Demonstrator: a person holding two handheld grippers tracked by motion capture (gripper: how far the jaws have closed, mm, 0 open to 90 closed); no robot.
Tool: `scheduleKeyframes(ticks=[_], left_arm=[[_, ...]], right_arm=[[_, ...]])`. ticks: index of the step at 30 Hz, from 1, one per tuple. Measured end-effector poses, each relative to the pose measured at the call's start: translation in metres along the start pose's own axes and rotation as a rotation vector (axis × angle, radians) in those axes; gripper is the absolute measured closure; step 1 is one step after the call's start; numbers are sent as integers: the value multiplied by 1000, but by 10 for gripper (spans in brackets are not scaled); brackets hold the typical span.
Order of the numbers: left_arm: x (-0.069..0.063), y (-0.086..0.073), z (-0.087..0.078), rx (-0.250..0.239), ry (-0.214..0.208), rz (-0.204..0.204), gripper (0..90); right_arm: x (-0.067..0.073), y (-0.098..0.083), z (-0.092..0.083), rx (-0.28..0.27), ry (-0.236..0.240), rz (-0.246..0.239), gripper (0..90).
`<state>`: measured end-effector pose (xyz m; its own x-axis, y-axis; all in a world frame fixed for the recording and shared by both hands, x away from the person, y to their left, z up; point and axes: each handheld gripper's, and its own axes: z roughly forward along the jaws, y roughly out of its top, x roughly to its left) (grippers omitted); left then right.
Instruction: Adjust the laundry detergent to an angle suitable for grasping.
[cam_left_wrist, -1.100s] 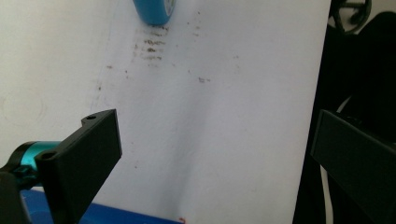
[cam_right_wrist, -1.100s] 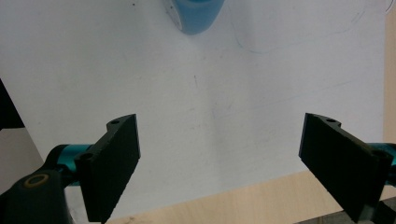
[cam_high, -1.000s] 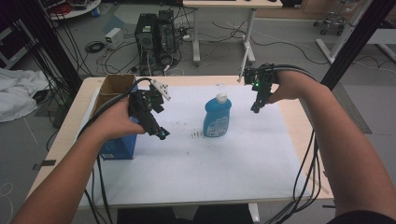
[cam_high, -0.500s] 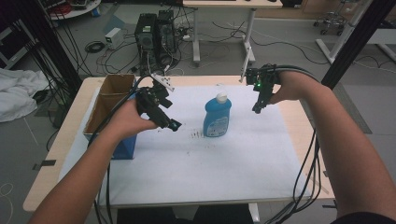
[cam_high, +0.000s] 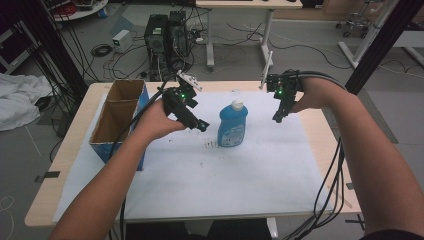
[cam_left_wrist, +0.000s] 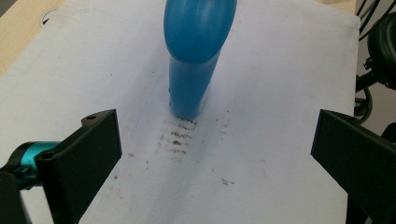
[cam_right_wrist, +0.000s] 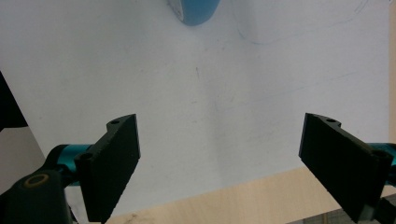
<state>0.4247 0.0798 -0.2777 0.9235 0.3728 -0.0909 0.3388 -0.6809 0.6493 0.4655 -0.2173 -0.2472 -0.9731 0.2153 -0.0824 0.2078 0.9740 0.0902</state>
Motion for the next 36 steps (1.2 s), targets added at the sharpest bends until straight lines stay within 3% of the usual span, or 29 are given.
scheduleKeyframes(ticks=[1,9,18,29,36], left_arm=[[1,2,2,-1,8,17,16],[9,14,15,38,7,32,16],[13,26,36,32,-30,43,17],[20,27,46,20,-44,25,17],[21,32,65,7,-72,22,17]], right_arm=[[-1,-1,1,1,1,-12,116],[2,-2,0,-3,2,-6,116],[-1,-2,2,-14,6,-14,116],[-1,-3,3,-12,7,-9,116],[-1,-2,4,-3,8,-2,116]])
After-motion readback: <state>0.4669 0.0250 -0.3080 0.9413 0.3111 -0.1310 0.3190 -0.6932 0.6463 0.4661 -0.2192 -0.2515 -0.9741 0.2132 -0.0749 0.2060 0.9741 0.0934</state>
